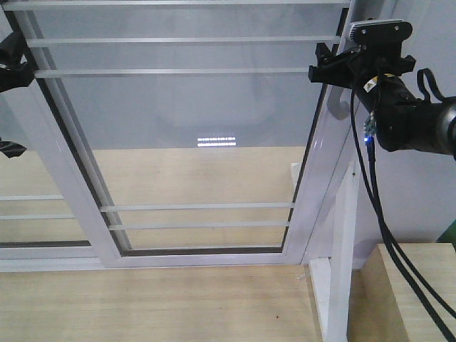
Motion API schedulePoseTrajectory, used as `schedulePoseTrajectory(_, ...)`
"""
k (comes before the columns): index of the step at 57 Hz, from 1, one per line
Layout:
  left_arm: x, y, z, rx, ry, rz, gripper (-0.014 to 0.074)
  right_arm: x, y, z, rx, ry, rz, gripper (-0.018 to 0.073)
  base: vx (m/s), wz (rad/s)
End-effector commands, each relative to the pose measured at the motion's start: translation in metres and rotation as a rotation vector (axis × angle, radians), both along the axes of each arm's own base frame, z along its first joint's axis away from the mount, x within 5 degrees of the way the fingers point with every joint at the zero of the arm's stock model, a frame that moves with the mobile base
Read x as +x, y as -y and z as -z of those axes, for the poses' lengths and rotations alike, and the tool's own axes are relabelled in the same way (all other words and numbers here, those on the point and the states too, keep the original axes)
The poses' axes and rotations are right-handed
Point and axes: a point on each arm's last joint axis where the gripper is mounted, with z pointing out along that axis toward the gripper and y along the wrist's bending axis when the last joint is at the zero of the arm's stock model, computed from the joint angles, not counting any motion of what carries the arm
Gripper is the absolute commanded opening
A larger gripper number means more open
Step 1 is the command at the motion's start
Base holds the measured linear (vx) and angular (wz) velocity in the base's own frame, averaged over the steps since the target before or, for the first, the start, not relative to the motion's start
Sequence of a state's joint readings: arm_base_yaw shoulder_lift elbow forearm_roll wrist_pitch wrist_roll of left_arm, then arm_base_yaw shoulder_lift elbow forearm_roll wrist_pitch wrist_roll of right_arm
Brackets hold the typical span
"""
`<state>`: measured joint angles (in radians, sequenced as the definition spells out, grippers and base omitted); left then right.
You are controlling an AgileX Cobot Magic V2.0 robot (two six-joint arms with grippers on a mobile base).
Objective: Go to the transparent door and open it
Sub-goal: 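Close the right gripper around the silver handle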
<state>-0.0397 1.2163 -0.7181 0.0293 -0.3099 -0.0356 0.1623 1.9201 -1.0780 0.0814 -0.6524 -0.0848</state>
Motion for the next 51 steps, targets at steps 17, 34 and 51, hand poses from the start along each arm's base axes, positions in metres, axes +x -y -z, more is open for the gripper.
schedulePoseTrajectory(17, -0.001, 0.000, -0.023, -0.022, 0.132, -0.001, 0.0578, 0.002, 0.015, -0.040, -0.011, 0.178, 0.042, 0.0489, 0.00, 0.00)
schedulePoseTrajectory(34, -0.001, 0.000, -0.023, -0.022, 0.132, -0.001, 0.0578, 0.002, 0.014, -0.040, -0.034, 0.183, 0.020, 0.0425, 0.00, 0.00)
schedulePoseTrajectory(51, -0.001, 0.000, -0.023, -0.022, 0.130, -0.001, 0.0578, 0.004, 0.030, -0.037, 0.016, 0.171, 0.054, 0.0363, 0.00, 0.00)
